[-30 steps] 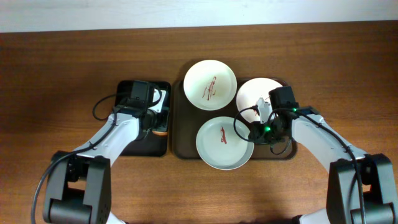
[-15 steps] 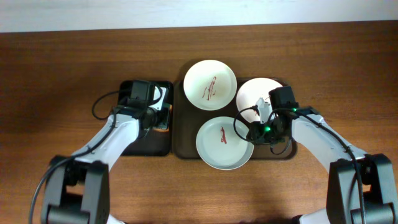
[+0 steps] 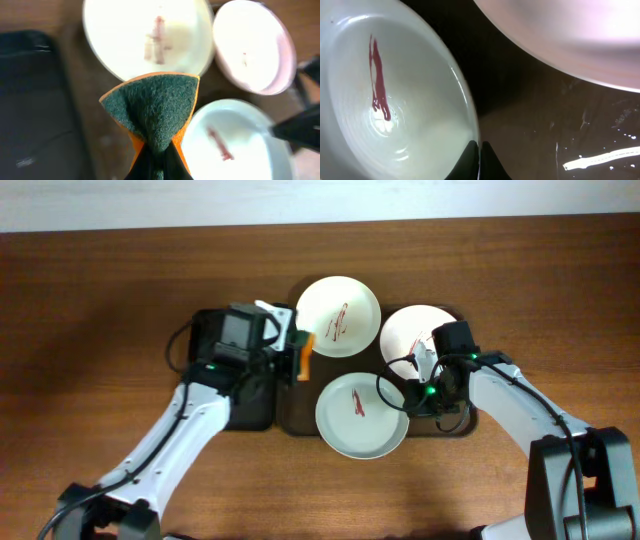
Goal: Clean dirty plates on tray and stack at the side
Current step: 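Scrub the pale green plate with the sponge in the left gripper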
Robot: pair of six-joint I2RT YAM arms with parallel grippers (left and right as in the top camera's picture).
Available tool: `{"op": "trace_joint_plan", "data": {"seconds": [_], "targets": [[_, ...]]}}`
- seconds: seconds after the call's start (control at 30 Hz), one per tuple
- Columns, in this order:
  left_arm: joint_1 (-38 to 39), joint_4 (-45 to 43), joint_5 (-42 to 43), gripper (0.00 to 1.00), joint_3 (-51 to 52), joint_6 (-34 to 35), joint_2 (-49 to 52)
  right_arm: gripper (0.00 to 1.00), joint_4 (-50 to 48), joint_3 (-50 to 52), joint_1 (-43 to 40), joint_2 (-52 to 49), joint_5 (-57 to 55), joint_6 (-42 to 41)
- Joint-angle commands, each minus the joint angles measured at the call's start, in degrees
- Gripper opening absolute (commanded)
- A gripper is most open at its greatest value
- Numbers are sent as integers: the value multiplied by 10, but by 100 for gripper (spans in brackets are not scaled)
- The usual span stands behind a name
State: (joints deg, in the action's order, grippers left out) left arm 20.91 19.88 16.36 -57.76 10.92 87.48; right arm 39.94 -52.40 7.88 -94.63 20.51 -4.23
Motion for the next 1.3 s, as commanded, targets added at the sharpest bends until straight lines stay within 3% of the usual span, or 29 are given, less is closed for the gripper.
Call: {"op": "trace_joint_plan", "data": {"seconds": [0.0, 0.33, 0.53, 0.8, 0.93, 1.1, 1.27], "targets": [[43, -29, 50, 0, -7, 98, 29, 4, 1, -9, 4, -3, 3, 3], [132, -126, 87, 0, -7, 322, 123, 4, 1, -9, 4, -3, 3, 3], [152, -137, 91, 0, -7, 430, 178, 4, 1, -9, 4, -3, 3, 3], [172, -151, 108, 0, -7, 433, 215, 4, 1, -9, 4, -3, 3, 3], [173, -120, 76, 0, -7, 432, 215, 4, 1, -9, 4, -3, 3, 3], [172, -27, -52, 0, -7, 349, 215, 4, 1, -9, 4, -3, 3, 3], [160, -17, -55, 0, -7, 291, 207, 4, 1, -9, 4, -3, 3, 3]]}}
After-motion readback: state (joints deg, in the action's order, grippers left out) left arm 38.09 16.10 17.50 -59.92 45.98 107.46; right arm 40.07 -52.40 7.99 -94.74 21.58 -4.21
